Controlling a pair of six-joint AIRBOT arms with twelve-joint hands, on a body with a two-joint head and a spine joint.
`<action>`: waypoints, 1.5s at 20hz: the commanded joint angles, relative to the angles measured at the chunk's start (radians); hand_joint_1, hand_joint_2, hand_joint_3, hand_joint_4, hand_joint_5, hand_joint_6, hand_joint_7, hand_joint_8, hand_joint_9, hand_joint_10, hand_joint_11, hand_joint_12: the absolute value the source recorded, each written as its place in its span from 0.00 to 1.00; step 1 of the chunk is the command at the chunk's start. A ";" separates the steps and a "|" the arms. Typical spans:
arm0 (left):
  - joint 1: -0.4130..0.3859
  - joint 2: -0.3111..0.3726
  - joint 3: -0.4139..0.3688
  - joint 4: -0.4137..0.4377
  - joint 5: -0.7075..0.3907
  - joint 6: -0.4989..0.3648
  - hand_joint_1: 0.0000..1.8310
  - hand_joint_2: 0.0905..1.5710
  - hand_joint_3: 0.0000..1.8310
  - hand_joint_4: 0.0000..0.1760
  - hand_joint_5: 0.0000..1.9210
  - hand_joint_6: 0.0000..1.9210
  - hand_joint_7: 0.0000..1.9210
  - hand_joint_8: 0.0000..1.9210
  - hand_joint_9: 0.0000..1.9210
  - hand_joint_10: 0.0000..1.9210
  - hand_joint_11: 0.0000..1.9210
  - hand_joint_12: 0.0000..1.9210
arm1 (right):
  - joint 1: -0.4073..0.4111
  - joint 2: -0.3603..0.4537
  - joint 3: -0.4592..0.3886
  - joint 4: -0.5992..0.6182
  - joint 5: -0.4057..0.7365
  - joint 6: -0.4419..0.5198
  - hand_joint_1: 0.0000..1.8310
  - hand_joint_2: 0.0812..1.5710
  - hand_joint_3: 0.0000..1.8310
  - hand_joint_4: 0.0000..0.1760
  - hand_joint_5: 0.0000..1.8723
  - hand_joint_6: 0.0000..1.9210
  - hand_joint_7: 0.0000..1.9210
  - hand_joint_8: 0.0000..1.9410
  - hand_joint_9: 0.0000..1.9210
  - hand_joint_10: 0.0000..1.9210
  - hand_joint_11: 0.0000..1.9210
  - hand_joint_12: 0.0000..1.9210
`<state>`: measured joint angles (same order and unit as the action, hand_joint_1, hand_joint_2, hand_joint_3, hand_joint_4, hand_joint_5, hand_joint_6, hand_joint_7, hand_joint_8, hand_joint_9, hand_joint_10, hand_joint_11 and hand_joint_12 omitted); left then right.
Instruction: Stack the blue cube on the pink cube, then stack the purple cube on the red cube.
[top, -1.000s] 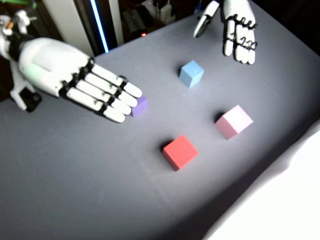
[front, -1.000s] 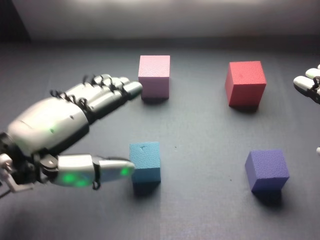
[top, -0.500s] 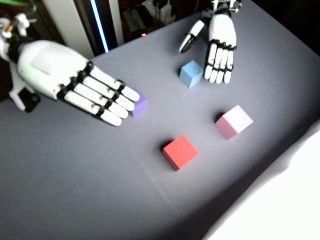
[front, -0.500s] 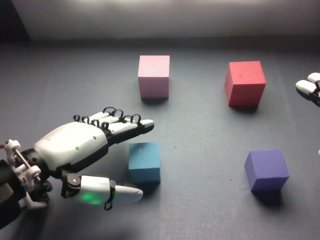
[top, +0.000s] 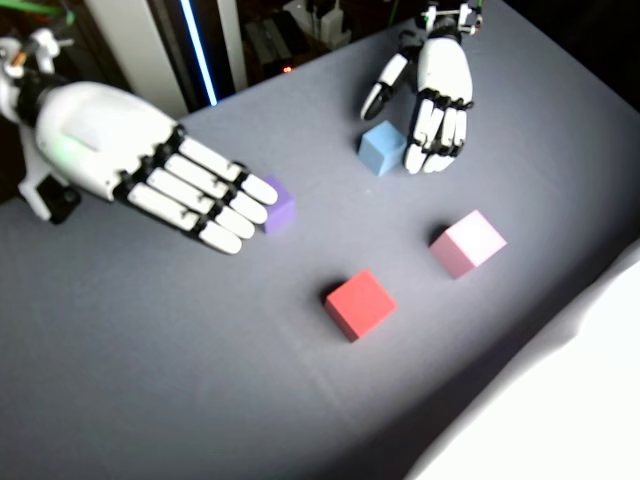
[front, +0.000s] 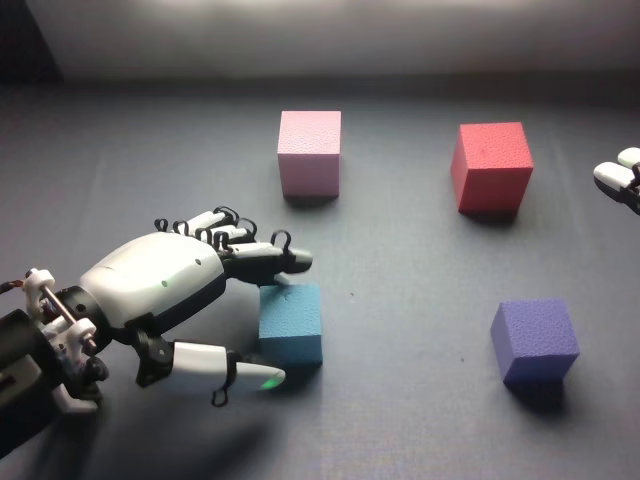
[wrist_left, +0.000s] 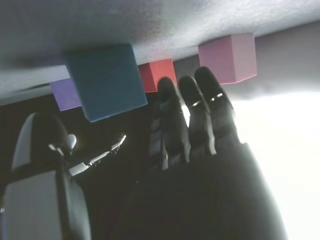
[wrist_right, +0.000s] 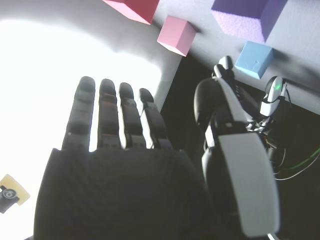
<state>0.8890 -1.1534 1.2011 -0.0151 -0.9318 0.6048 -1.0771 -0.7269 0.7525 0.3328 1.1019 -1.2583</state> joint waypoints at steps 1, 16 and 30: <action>-0.001 -0.021 0.008 -0.006 -0.056 -0.003 0.48 0.64 0.00 0.00 0.38 0.04 0.45 0.33 0.32 0.67 0.08 0.93 | 0.004 0.003 0.002 -0.005 0.123 0.002 0.28 0.87 0.00 0.00 0.00 0.00 0.00 0.00 0.00 0.00 0.00 0.00; -0.055 0.085 -0.037 0.037 -0.154 0.004 0.61 0.73 0.00 0.00 0.46 0.59 0.54 1.00 0.66 1.00 0.73 1.00 | 0.004 0.005 0.001 0.001 0.124 0.007 0.31 0.88 0.00 0.00 0.00 0.00 0.00 0.00 0.00 0.00 0.00 0.00; -0.247 0.097 0.046 0.013 -0.143 0.040 0.60 0.75 0.01 0.00 0.42 0.65 0.65 1.00 0.79 1.00 0.85 1.00 | -0.002 0.004 0.003 0.008 0.124 0.007 0.34 0.87 0.00 0.00 0.00 0.00 0.00 0.00 0.00 0.00 0.00 0.00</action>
<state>0.6476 -1.0595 1.2507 0.0071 -0.9752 0.6483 -1.0840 -0.7269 0.7517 0.3470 1.1019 -1.2545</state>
